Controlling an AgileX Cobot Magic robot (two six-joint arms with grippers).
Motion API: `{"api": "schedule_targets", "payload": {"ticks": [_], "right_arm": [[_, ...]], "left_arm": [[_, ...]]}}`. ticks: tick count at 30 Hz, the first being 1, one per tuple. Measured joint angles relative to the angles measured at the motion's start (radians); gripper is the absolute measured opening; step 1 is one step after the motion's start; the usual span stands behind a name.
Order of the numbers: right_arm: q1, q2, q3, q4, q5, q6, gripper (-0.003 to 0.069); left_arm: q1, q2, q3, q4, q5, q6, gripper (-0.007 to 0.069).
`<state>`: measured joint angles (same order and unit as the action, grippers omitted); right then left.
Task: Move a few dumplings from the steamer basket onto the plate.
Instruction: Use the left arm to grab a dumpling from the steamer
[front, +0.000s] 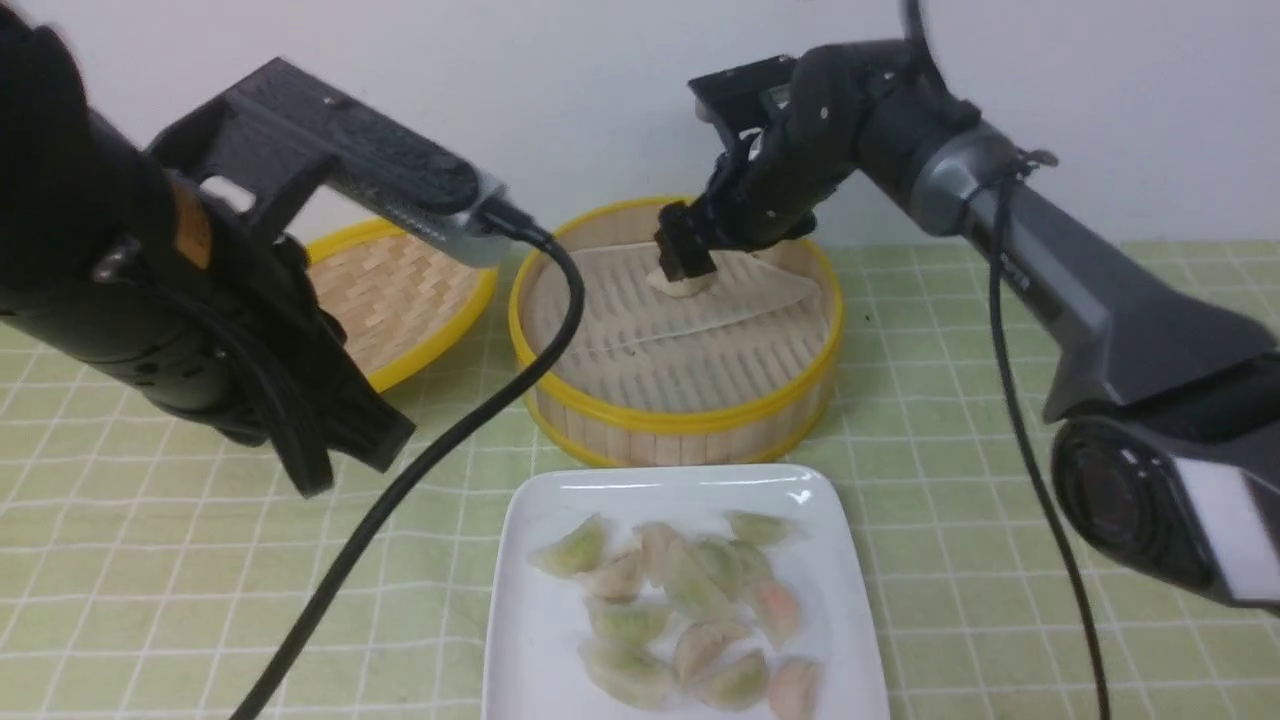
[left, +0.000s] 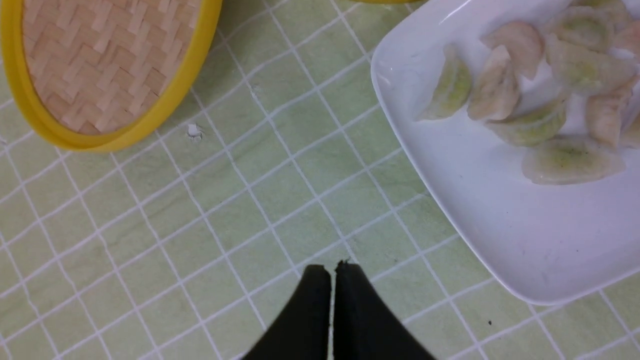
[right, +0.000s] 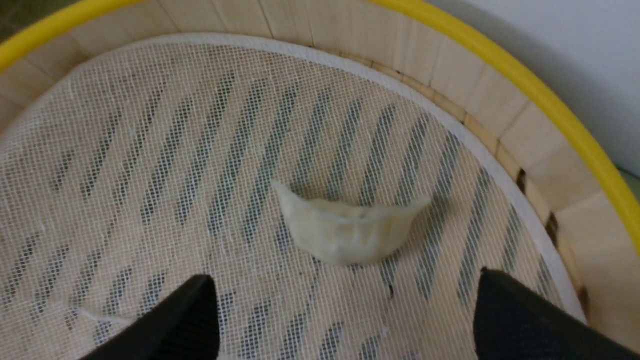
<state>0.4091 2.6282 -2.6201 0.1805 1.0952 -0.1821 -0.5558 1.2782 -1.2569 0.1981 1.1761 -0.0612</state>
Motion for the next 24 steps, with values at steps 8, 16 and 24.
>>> {"api": "schedule_targets", "payload": {"ticks": [8, 16, 24], "right_arm": [[0.002, 0.020, -0.047, -0.008, -0.009, -0.201, 0.0622], [-0.001, 0.020, -0.047, 0.007, 0.007, -0.155, 0.0593], [-0.027, -0.003, -0.051, 0.138, 0.139, -0.091, 0.0556]], "left_arm": [[0.000, 0.000, 0.000, 0.000, 0.025, -0.008, -0.0006], [0.000, 0.000, 0.000, 0.000, 0.047, -0.008, -0.0006], [0.000, 0.000, 0.000, 0.010, 0.001, -0.046, -0.0006]]}}
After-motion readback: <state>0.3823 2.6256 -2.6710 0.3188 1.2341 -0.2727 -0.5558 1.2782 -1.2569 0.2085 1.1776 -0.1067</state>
